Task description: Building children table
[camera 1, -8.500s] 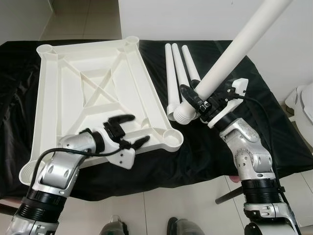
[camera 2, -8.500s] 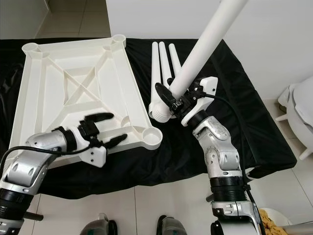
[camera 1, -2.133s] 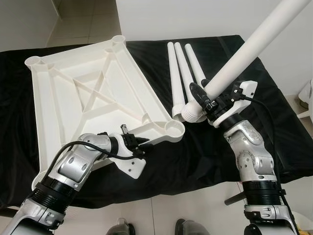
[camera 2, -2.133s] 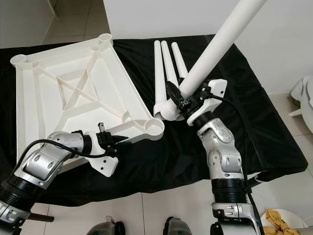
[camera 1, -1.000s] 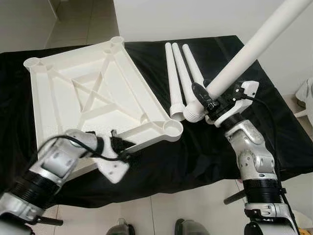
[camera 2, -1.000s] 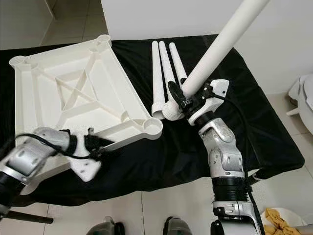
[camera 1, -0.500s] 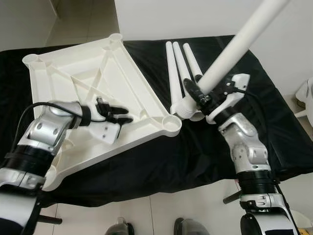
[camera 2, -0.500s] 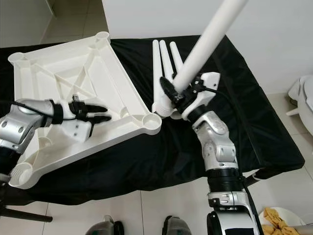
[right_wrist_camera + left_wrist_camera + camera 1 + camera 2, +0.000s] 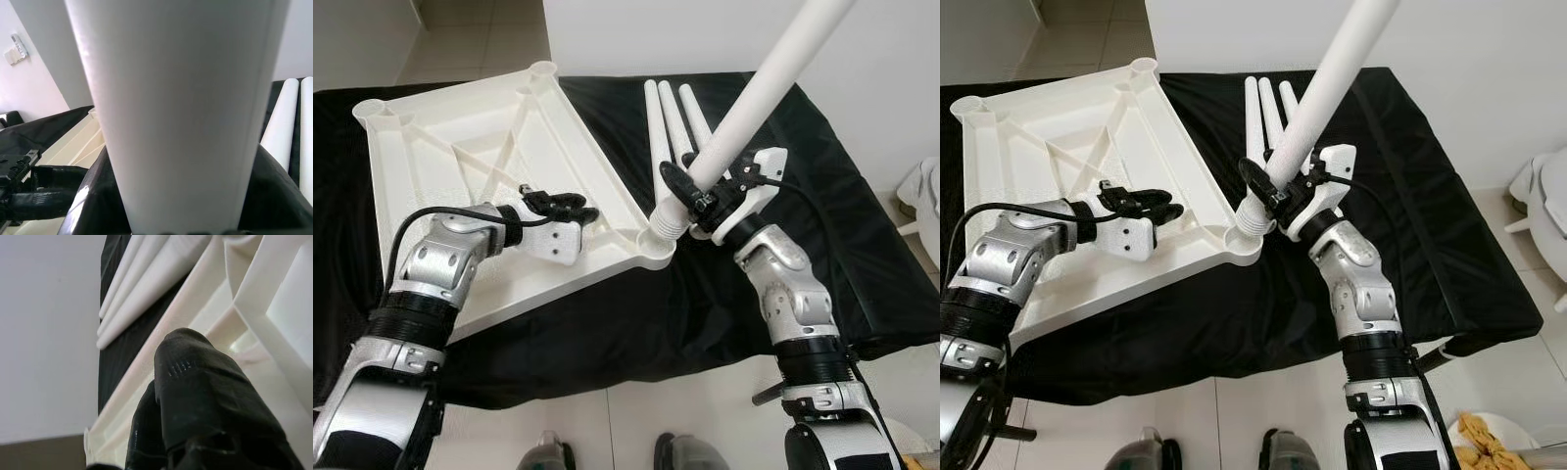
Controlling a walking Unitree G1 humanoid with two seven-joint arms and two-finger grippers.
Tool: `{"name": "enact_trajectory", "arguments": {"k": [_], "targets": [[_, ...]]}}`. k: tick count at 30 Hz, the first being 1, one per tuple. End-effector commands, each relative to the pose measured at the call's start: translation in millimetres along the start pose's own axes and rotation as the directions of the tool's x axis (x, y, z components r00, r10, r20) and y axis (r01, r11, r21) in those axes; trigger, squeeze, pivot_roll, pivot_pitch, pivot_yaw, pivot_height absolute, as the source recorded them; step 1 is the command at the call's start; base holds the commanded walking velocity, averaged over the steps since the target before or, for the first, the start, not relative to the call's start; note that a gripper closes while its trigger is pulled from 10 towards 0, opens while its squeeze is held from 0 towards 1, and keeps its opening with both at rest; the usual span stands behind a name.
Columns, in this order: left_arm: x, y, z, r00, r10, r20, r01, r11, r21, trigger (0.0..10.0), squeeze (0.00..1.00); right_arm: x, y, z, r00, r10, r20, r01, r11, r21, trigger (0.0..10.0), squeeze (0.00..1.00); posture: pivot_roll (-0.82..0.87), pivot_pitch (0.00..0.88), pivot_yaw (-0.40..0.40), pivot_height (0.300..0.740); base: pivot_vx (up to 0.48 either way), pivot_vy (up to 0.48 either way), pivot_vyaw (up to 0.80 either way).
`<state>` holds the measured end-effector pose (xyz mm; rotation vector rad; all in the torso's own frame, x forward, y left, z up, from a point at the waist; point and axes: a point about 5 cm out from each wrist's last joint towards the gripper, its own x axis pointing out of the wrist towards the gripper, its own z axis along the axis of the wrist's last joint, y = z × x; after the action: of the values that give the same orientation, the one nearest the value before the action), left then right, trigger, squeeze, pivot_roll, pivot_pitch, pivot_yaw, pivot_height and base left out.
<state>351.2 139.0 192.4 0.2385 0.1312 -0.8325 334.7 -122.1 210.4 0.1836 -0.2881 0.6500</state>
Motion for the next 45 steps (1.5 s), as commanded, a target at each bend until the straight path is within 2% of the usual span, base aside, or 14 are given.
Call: {"name": "enact_trajectory", "arguments": {"k": [1, 2, 5, 10, 11, 16, 19, 22, 29, 31, 33, 40, 45], "targets": [[-0.2, 2.8, -2, 0.999, 0.045, -0.003, -0.045, 0.999, -0.006, 10.0, 0.00, 6.4, 6.0, 2, 1.000, 0.018, 0.017, -0.018, 1.000, -0.014, 10.0, 0.00, 0.02, 0.092, 0.000, 0.740, 0.000, 0.000, 0.00], [0.7, 4.7, -1, 0.995, 0.103, 0.014, -0.102, 0.994, -0.027, 10.0, 0.00, 9.7, 6.7, 2, 1.000, 0.008, 0.016, -0.008, 1.000, -0.012, 10.0, 0.00, 0.02, 0.093, -0.001, 0.740, 0.000, 0.000, 0.00], [0.7, 5.2, 0, 0.992, 0.120, 0.031, -0.119, 0.992, -0.031, 10.0, 0.00, 11.1, 6.4, 2, 1.000, -0.003, 0.016, 0.003, 1.000, -0.012, 10.0, 0.00, 0.02, 0.093, -0.003, 0.740, 0.000, 0.000, 0.00], [2.0, 6.8, 3, 0.975, 0.208, 0.072, -0.204, 0.977, -0.059, 10.0, 0.00, 14.4, 3.5, 2, 0.998, -0.058, 0.001, 0.058, 0.998, -0.016, 10.0, 0.00, 0.02, 0.096, -0.009, 0.740, 0.000, 0.000, 0.00], [4.3, 7.1, 7, 0.966, 0.245, 0.087, -0.235, 0.966, -0.107, 10.0, 0.00, 14.8, 2.0, 1, 0.997, -0.082, -0.010, 0.082, 0.997, -0.018, 10.0, 0.00, 0.02, 0.098, -0.013, 0.740, 0.000, 0.000, 0.00], [6.0, 6.5, 13, 0.951, 0.287, 0.111, -0.272, 0.953, -0.134, 10.0, 0.00, 14.3, 1.4, -1, 0.996, -0.086, -0.020, 0.086, 0.996, -0.016, 10.0, 0.00, 0.01, 0.098, -0.018, 0.740, 0.000, 0.000, 0.00], [6.5, 6.2, 20, 0.930, 0.337, 0.147, -0.315, 0.936, -0.154, 10.0, 0.00, 12.6, 1.3, -1, 0.996, -0.087, -0.010, 0.087, 0.996, -0.035, 10.0, 0.00, 0.00, 0.096, -0.018, 0.740, 0.000, 0.000, 0.00], [2.4, 11.4, 21, 0.904, 0.399, 0.155, -0.381, 0.915, -0.131, 10.0, 0.00, 9.6, 2.4, -1, 0.997, -0.071, 0.004, 0.071, 0.997, -0.038, 10.0, 0.00, 0.00, 0.086, -0.015, 0.740, 0.000, 0.000, 0.00], [-4.5, 15.4, 25, 0.872, 0.448, 0.198, -0.427, 0.893, -0.141, 10.0, 0.00, 6.8, 3.3, 0, 0.998, -0.066, 0.012, 0.066, 0.997, -0.045, 10.0, 0.00, -0.01, 0.081, -0.005, 0.740, 0.000, 0.000, 0.00], [-9.2, 17.9, 28, 0.838, 0.501, 0.217, -0.477, 0.865, -0.153, 10.0, 0.00, 5.5, 4.1, 0, 0.997, -0.073, 0.016, 0.073, 0.996, -0.047, 10.0, 0.00, -0.01, 0.086, -0.002, 0.740, 0.000, 0.000, 0.00], [-10.1, 19.1, 27, 0.827, 0.523, 0.205, -0.503, 0.852, -0.145, 10.0, 0.00, 5.3, 4.5, 0, 0.997, -0.074, 0.018, 0.075, 0.996, -0.052, 10.0, 0.00, -0.02, 0.088, 0.000, 0.740, 0.000, 0.000, 0.00], [-10.2, 17.2, 27, 0.820, 0.532, 0.211, -0.513, 0.847, -0.143, 10.0, 0.00, 5.5, 5.5, 3, 0.996, -0.077, 0.036, 0.080, 0.994, -0.070, 10.0, 0.00, -0.03, 0.095, 0.016, 0.740, 0.000, 0.000, 0.00], [-10.1, 16.0, 29, 0.793, 0.569, 0.217, -0.547, 0.822, -0.160, 10.0, 0.00, 4.2, 5.2, 5, 0.995, -0.092, 0.046, 0.095, 0.992, -0.081, 10.0, 0.00, -0.08, 0.104, 0.022, 0.740, 0.000, 0.000, 0.00]]}}
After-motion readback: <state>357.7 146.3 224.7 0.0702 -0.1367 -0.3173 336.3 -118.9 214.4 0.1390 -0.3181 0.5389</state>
